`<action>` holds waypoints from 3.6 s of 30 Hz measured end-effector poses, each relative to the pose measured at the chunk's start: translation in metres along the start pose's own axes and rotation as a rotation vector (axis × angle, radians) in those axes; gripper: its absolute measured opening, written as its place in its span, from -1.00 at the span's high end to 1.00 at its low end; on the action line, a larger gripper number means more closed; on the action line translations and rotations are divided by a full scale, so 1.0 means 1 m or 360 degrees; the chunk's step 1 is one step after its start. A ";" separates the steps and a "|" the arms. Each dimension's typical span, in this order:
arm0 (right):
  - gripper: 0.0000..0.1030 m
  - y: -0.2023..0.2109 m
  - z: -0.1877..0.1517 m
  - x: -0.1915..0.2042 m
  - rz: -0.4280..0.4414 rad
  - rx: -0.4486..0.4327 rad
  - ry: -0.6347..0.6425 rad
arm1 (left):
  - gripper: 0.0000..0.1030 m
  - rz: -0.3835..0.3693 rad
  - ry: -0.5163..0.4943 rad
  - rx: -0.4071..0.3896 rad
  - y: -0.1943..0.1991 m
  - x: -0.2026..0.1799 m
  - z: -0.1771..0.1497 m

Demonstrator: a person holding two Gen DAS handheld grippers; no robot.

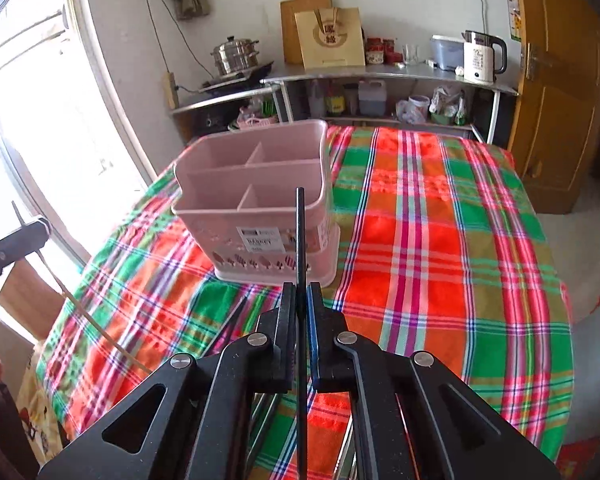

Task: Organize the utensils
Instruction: 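Lift both held chopsticks and carry them over the pink basket, then lower both chopsticks into the pink basket and open both tools, then grasp a black chopstick with the right tool while the left tool grasps another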

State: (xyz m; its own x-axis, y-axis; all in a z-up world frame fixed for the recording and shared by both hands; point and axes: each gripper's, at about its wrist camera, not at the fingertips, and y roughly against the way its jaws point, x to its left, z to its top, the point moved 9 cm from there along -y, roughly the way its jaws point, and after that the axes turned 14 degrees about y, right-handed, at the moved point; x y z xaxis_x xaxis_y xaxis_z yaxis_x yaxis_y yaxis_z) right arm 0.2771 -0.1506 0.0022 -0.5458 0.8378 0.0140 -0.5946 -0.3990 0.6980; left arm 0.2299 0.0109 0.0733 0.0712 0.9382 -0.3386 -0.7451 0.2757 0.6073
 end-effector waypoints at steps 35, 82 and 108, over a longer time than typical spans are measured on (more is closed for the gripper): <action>0.90 0.056 0.151 0.001 0.0110 -0.0554 -0.0071 | 0.90 -0.0025 0.0192 -0.0153 -0.053 0.005 0.158; 0.50 0.050 0.002 0.014 0.0019 -0.0322 -0.0091 | 0.46 -0.0031 0.0082 -0.0153 -0.017 0.027 -0.006; 0.51 -0.054 -0.099 0.029 0.0084 0.0180 -0.0101 | 0.46 0.0165 -0.0090 0.0445 -0.136 0.040 -0.132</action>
State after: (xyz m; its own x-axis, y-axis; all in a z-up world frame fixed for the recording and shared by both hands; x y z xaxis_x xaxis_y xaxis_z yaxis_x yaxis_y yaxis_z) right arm 0.2349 -0.1419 -0.1056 -0.5339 0.8401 0.0956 -0.4940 -0.4016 0.7712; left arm 0.2461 -0.0167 -0.1178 0.0469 0.9724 -0.2285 -0.5394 0.2172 0.8135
